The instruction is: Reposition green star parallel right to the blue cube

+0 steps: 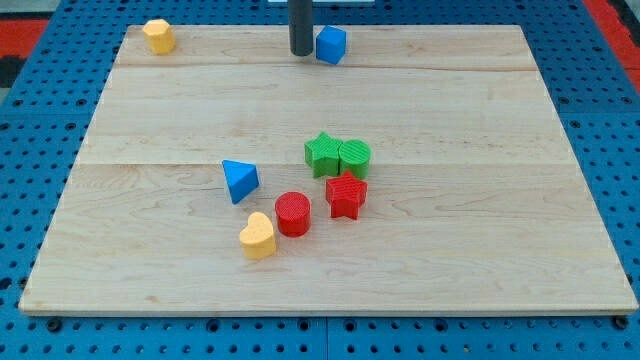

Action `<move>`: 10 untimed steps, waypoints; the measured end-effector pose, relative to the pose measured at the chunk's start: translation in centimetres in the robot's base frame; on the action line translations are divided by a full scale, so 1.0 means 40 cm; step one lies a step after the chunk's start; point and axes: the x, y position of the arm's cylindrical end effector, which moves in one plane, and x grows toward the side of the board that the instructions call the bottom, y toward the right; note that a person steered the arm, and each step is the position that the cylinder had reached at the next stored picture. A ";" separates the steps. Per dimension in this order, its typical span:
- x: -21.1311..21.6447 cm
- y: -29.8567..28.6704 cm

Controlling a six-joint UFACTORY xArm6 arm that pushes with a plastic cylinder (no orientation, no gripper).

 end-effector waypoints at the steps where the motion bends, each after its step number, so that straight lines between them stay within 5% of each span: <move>1: 0.010 -0.062; 3: 0.014 -0.152; 5: 0.184 -0.132; 7: 0.214 -0.129; 10: 0.528 -0.067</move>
